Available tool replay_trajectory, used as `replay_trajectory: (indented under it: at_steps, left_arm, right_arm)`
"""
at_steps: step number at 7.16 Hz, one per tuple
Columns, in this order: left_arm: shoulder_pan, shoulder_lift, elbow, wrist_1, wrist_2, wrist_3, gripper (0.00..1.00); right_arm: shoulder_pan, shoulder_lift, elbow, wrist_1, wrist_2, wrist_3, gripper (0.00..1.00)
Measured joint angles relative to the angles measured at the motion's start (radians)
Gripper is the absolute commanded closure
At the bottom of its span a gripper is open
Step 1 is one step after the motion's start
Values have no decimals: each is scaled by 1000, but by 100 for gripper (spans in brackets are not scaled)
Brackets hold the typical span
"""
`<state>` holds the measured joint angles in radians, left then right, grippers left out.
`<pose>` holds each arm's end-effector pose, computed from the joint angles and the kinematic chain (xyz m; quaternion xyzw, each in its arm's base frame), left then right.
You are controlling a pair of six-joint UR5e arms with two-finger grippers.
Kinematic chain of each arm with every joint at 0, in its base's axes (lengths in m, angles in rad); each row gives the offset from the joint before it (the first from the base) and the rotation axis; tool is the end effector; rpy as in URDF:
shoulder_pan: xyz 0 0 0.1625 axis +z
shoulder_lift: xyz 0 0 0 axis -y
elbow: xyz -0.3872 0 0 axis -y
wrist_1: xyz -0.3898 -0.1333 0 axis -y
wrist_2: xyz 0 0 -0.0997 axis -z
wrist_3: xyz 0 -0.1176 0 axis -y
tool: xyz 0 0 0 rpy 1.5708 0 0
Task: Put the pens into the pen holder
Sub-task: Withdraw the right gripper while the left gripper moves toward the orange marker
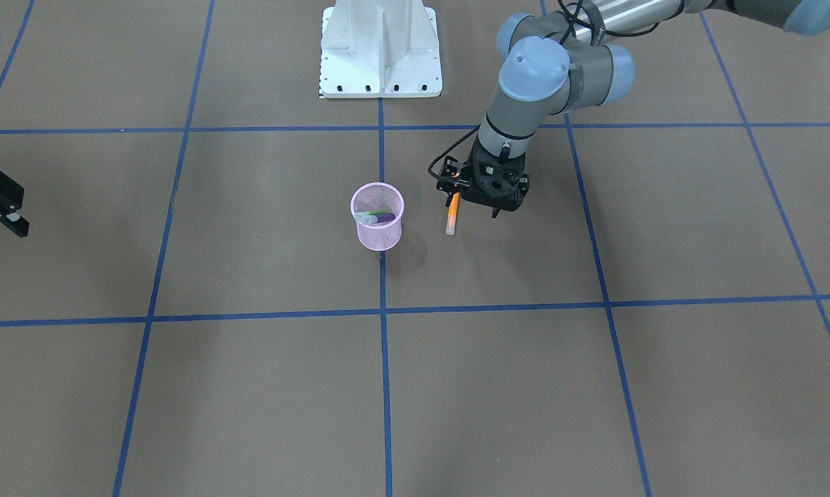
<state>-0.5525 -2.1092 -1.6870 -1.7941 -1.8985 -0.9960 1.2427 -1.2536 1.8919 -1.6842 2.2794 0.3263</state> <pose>0.5093 -0.4261 0.2520 0.0992 0.4333 0.0793 0.8922 -0.1283 -0.5530 0.3254 0.1227 -0.3955 -0.0908 0.9057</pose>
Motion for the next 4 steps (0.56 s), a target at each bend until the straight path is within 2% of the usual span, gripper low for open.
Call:
replay_trajectory:
  at_steps: [2, 4]
  left_arm:
    - [12, -23, 51, -3, 8, -5, 43]
    - [27, -27, 70, -7, 9, -6, 44]
  right_arm:
    - [7, -9, 0, 3, 9, -19, 0]
    - [8, -11, 0, 3, 9, -21, 0]
